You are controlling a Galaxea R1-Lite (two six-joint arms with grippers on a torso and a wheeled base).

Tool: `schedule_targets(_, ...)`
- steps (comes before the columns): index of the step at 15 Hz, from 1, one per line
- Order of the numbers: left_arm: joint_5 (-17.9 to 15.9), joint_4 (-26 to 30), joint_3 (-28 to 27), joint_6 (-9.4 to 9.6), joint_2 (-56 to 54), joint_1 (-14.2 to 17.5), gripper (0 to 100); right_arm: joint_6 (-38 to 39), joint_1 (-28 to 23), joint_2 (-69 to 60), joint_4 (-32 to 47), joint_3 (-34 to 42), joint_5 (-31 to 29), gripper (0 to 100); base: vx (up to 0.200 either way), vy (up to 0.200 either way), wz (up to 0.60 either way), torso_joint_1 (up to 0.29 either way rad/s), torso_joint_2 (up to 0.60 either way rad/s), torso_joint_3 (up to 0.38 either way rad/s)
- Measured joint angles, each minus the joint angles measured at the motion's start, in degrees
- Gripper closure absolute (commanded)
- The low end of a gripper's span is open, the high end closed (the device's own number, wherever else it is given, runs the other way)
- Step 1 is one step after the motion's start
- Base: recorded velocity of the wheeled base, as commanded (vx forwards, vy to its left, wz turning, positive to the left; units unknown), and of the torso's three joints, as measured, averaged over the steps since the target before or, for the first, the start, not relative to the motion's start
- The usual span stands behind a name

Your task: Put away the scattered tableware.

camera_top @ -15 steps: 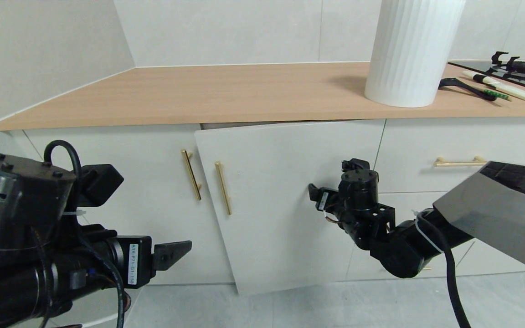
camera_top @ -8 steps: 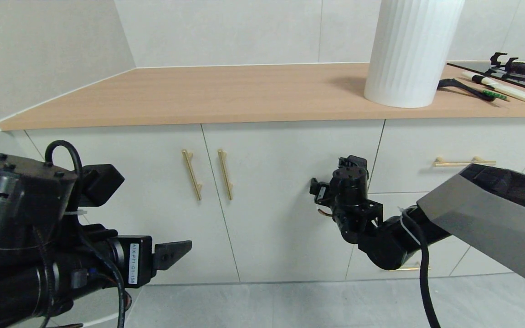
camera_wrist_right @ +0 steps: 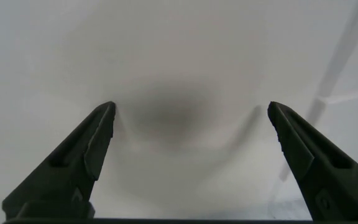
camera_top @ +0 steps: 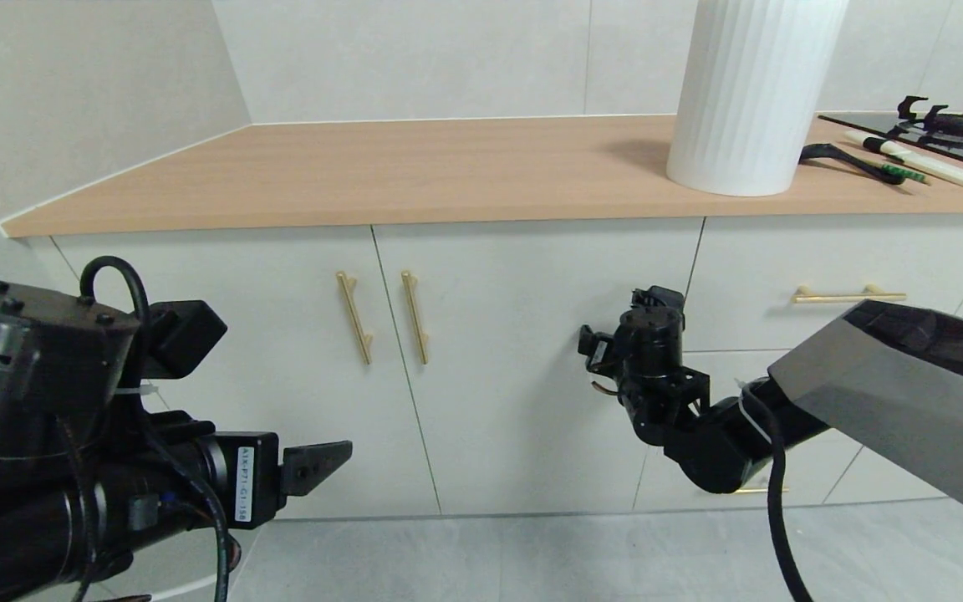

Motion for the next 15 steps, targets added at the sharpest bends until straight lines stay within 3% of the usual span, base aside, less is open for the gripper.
schedule_targets(2,0.0,-0.1,0.0,-0.01,0.0,0.0,0,0.0,1.2,-3.8,0.6,6.5,6.9,0,0.0,0.0,0.0,0.0,0.0,0.0)
schedule_targets(5,0.0,-0.1,0.0,-0.04,-0.3,0.0,0,-0.8,2.1,-12.9,1.3,18.6,23.3,0,0.0,0.0,0.0,0.0,0.0,0.0)
schedule_targets(6,0.0,-0.5,0.0,-0.04,-0.9,0.0,0,-1.9,2.2,-16.2,1.8,21.2,24.5,0,0.0,0.0,0.0,0.0,0.0,0.0)
schedule_targets(11,0.1,-3.4,0.3,0.89,-8.8,3.9,0,-11.9,0.6,-35.7,7.0,30.9,19.6,0,0.0,0.0,0.0,0.0,0.0,0.0)
schedule_targets(13,0.2,-3.6,1.3,3.39,-14.6,7.5,0,-13.8,-0.7,-45.3,11.3,33.8,17.1,0,0.0,0.0,0.0,0.0,0.0,0.0)
schedule_targets(15,0.1,-3.6,3.2,7.13,-22.2,11.5,0,-15.7,-2.1,-56.1,15.3,36.9,15.5,0,0.0,0.0,0.0,0.0,0.0,0.0)
